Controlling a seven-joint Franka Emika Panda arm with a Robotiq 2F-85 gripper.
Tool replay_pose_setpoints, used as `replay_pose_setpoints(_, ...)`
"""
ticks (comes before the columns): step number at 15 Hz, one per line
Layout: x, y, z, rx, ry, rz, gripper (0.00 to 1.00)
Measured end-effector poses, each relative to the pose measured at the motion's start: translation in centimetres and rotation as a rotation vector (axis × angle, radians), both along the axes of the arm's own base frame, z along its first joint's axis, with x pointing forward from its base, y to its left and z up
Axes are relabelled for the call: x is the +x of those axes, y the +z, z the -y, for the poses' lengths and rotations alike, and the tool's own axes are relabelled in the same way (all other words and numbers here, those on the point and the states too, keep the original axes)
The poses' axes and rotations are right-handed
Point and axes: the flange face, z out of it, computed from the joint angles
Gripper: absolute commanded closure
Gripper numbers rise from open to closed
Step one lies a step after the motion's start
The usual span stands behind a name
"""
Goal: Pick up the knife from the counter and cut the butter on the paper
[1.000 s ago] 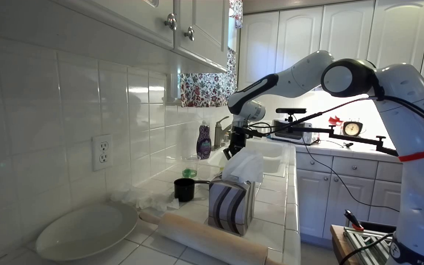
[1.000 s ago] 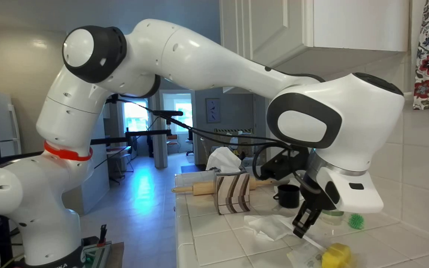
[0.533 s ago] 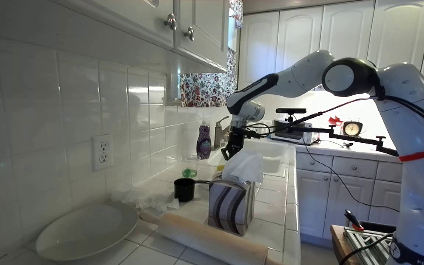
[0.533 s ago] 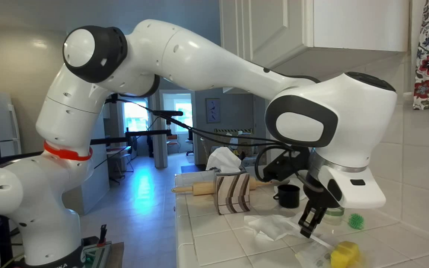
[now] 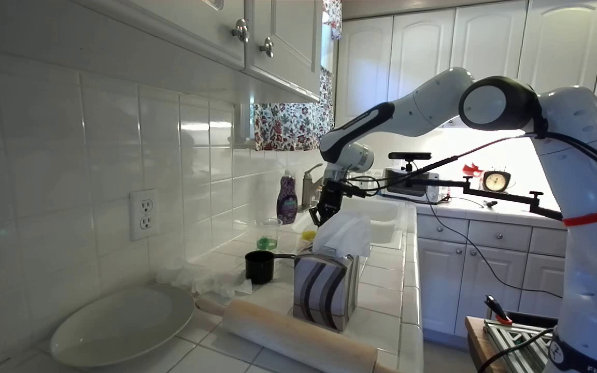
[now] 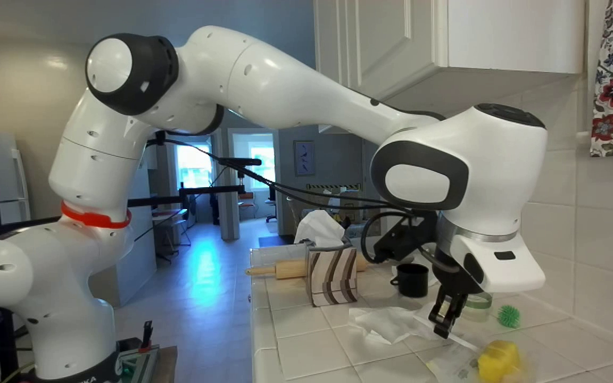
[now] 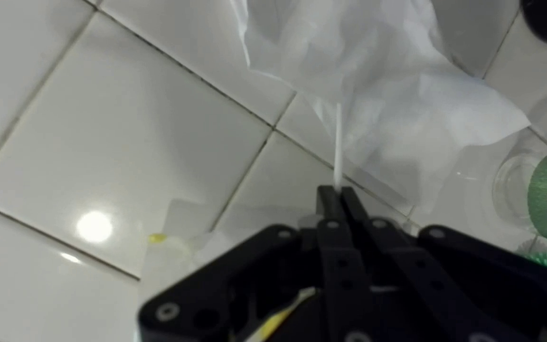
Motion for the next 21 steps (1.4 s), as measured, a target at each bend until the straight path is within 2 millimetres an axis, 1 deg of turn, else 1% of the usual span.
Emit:
replay_pose_setpoints(4, -0.3, 0.5, -0.9, -0.005, 0.019, 0.02, 0.99)
replay_pose_setpoints(7, -0.6, 0.8, -1.7, 0.027, 0.045, 0.03, 0.99)
replay_pose_setpoints(21, -1.6, 2.2, -2.5, 0.007, 0.057, 0.069, 0.99)
